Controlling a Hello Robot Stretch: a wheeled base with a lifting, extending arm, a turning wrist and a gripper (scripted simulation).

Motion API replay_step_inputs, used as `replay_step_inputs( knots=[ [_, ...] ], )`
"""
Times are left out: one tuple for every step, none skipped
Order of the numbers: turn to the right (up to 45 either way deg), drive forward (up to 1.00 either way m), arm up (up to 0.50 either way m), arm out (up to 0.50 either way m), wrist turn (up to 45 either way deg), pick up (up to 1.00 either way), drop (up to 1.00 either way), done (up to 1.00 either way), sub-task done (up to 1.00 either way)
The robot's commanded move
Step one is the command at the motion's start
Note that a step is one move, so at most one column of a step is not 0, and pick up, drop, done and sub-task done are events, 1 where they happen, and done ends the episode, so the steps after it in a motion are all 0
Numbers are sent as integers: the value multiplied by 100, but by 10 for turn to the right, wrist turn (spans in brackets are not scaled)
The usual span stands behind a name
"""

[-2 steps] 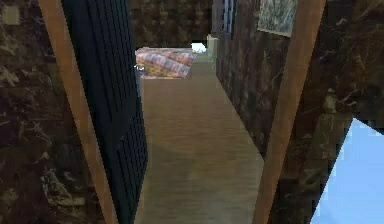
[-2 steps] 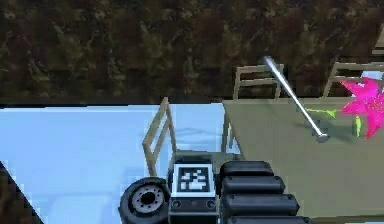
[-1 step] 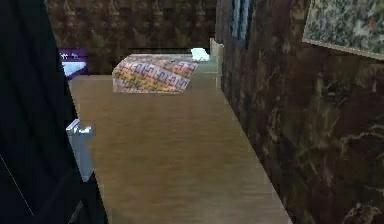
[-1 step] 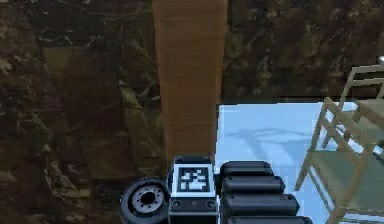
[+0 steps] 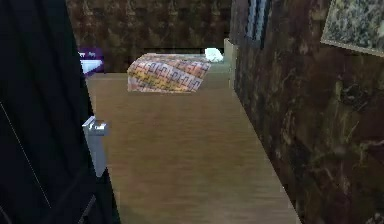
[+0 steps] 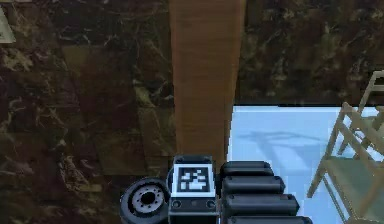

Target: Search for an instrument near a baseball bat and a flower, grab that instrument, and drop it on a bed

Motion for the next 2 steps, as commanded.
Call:
replay_step_inputs(
  knots=[
    [0, 95, 0, 0, 0, 0, 0, 0, 0],
    [-240, 0, 0, 0, 0, 0, 0, 0, 0]
  ],
)
